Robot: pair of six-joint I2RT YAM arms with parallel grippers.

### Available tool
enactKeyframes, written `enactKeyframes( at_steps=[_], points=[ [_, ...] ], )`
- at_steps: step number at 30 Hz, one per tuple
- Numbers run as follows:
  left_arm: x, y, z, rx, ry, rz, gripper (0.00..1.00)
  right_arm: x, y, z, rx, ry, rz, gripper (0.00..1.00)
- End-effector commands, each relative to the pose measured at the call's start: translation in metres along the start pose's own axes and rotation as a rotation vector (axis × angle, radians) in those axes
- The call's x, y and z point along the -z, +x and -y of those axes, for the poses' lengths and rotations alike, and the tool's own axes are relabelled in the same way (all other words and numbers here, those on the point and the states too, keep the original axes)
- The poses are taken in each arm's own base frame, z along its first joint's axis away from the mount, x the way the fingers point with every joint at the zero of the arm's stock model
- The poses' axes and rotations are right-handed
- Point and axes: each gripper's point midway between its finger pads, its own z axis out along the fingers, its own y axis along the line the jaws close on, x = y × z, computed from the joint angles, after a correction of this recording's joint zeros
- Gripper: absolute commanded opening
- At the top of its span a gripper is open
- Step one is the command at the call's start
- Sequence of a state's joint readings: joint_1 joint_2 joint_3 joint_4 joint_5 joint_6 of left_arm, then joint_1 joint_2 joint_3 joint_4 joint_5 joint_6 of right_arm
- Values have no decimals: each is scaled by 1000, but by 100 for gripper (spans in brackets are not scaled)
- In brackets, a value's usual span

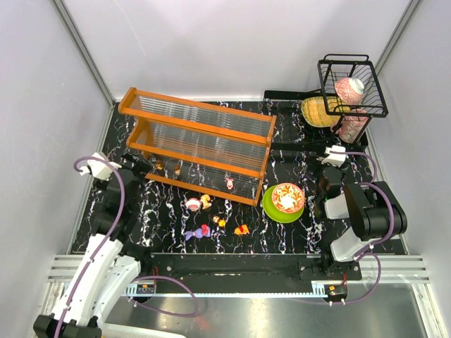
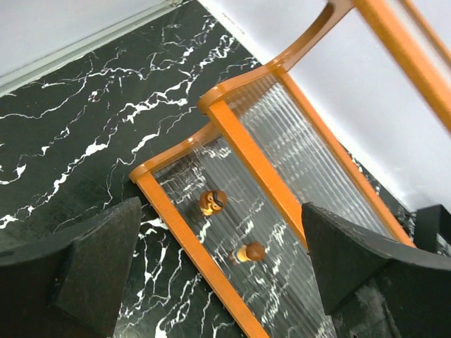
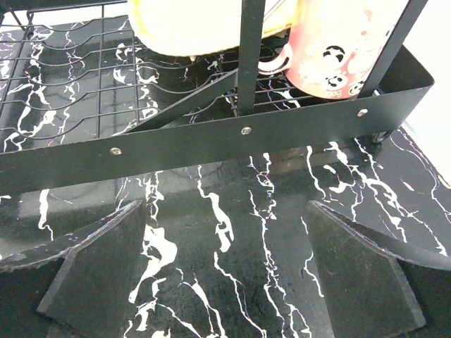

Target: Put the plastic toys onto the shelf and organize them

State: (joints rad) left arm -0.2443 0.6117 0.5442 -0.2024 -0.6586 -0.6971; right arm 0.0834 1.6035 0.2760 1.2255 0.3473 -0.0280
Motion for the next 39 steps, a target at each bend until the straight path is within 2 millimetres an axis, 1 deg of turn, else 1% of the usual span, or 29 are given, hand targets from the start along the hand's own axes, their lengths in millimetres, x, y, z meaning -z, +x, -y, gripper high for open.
enactKeyframes(
  at_steps=[1, 4, 5, 6, 7, 9, 10, 11, 12, 13, 15, 16, 17, 18, 19, 21, 25, 26, 27, 28, 29, 30, 31, 32, 34, 35, 37, 38, 39],
  points=[
    [29, -11, 10, -22, 50, -112, 99, 0, -31, 8, -53, 45, 109, 100],
    [37, -17, 11, -39, 62, -124, 99, 12, -40, 22, -78, 115, 134, 100],
    [39, -17, 12, -35, 72, -127, 99, 16, -56, 25, -121, 131, 169, 100],
    [40, -18, 14, -34, 83, -131, 99, 16, -65, 27, -134, 147, 177, 100],
    [41, -16, 16, -35, 98, -144, 99, 18, -56, 28, -111, 151, 119, 100],
    [40, -11, 18, -43, 105, -163, 99, 21, -86, 29, -179, 161, 154, 100],
    [41, -8, 20, -45, 115, -178, 99, 23, -76, 30, -175, 173, 91, 100],
    [39, -5, 21, -50, 113, -191, 99, 27, -91, 30, -209, 171, 112, 100],
    [39, -4, 22, -51, 117, -197, 99, 26, -105, 26, -271, 159, 121, 100],
    [39, -2, 22, -53, 121, -205, 99, 29, -96, 25, -263, 161, 57, 100],
    [39, 0, 23, -55, 120, -210, 99, 30, -120, 15, -284, 105, 63, 100],
    [39, -1, 23, -58, 121, -207, 99, 32, -113, 15, -275, 110, 15, 100],
    [39, -1, 22, -62, 122, -204, 99, 35, -122, 15, -292, 111, 16, 100],
    [39, -2, 21, -67, 120, -200, 99, 34, -138, 13, -332, 110, 30, 100],
    [39, -2, 20, -81, 118, -198, 99, 37, -135, 13, -335, 114, -11, 100],
    [38, -2, 19, -92, 116, -197, 99, 39, -149, 7, -356, 89, -23, 100],
    [36, 2, 17, -131, 114, -206, 99, 45, -166, 11, -349, 110, -53, 100],
    [35, 2, 17, -137, 111, -208, 99, 49, -182, 10, -371, 94, -23, 100],
    [35, 4, 15, -144, 109, -211, 99, 54, -183, 10, -372, 89, -34, 100],
    [36, 5, 15, -147, 110, -212, 99, 58, -192, 9, -382, 73, -16, 100],
    [35, 8, 13, -149, 107, -218, 99, 65, -212, 7, -397, 38, 23, 100],
    [35, 9, 13, -143, 108, -219, 99, 69, -218, 5, -390, 21, 19, 100],
    [36, 10, 13, -138, 113, -222, 99, 73, -226, 2, -385, 1, 24, 100],
    [36, 13, 12, -137, 113, -228, 99, 80, -248, -6, -375, -36, 50, 100],
    [36, 17, 14, -123, 129, -240, 99, 90, -261, -19, -339, -81, 49, 100],
    [36, 19, 14, -122, 128, -248, 99, 102, -279, -36, -302, -133, 79, 100],
    [35, 23, 15, -119, 131, -261, 99, 118, -293, -62, -254, -201, 93, 100],
    [34, 25, 15, -121, 131, -264, 99, 134, -304, -90, -199, -269, 105, 100],
    [34, 26, 15, -121, 132, -269, 99, 142, -308, -104, -170, -301, 111, 100]
  ],
)
